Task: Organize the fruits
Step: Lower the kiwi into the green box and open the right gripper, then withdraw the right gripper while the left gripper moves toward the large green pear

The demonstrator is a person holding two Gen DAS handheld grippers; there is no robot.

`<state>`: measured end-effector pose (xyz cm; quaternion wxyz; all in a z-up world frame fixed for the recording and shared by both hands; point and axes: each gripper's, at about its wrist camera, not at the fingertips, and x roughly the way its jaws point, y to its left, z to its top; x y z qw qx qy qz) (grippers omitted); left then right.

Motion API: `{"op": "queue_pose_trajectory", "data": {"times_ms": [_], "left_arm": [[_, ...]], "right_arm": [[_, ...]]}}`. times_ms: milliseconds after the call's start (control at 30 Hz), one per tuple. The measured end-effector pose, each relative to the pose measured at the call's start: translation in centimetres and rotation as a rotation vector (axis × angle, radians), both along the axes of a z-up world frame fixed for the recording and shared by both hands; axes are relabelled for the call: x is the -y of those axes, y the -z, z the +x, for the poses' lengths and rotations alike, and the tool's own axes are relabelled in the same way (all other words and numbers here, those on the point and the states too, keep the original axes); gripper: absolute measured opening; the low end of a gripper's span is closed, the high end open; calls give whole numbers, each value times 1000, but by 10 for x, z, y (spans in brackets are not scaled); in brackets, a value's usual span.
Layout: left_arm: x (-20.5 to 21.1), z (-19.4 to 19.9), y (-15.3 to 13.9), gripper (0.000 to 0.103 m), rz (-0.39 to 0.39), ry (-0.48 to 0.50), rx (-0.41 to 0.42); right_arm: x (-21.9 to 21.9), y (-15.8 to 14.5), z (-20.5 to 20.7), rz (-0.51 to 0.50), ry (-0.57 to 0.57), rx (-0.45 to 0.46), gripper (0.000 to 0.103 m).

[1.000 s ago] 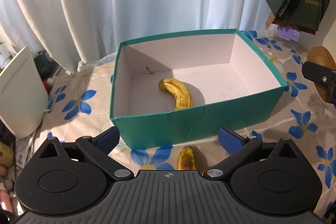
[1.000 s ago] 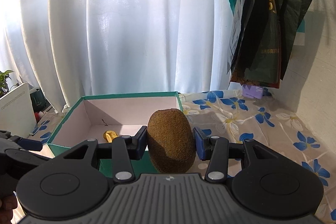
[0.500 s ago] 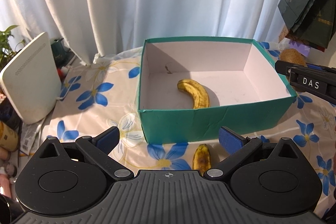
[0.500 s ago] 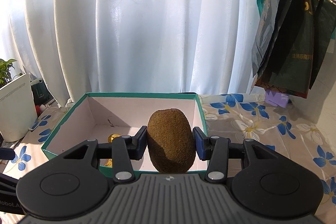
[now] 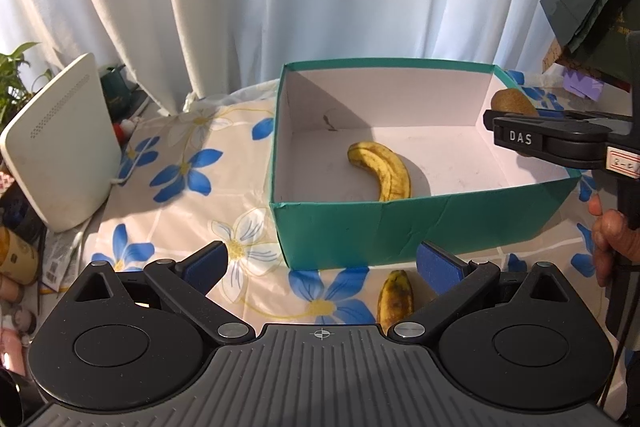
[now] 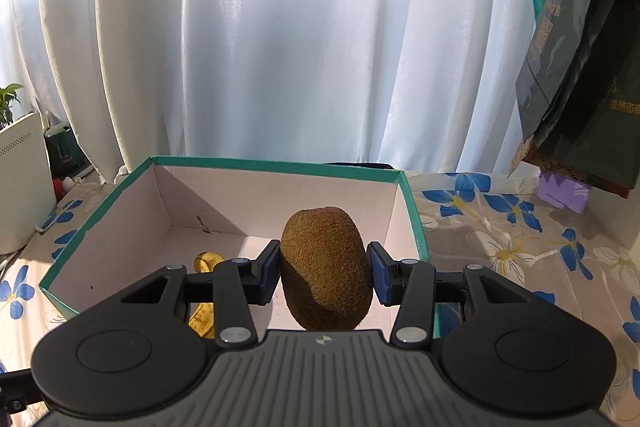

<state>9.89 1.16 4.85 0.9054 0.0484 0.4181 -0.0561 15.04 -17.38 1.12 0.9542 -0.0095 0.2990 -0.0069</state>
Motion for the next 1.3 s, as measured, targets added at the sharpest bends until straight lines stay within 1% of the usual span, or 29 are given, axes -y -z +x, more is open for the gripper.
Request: {"op": "queue_pose_trajectory", "data": {"times_ms": [233, 467, 533, 633, 1067, 1133, 1167, 1200, 1267, 1300], "left_arm": [[-5, 3, 5, 103, -2, -25, -26], [-6, 5, 7, 103, -1, -40, -43], [-6, 4, 7, 103, 2, -41, -43], [-7, 5, 7, 103, 0, -46, -50], [-9, -4, 6, 103, -6, -59, -65], [-11, -5, 6, 103, -4, -67, -65], [-13, -6, 6, 103, -3, -71, -65], [-15, -7, 7, 103, -4, -76, -68], [-21, -9, 8, 103, -6, -87, -72], [-25, -10, 10, 103, -8, -95, -74]], "right_arm": [[-1, 31, 22, -26, -2, -81, 45], [-3, 51, 31, -35, -16, -154, 45], [-1, 53, 32, -6, -12, -157, 45], [0, 54, 32, 4, -9, -154, 45], [2, 53, 33, 26, -4, -151, 46], [2, 53, 33, 31, -7, -148, 48], [2, 52, 33, 36, -11, -150, 51], [2, 52, 33, 47, -19, -154, 58], [1, 50, 29, 73, -22, -152, 65], [0, 46, 25, 73, -20, -133, 66]]}}
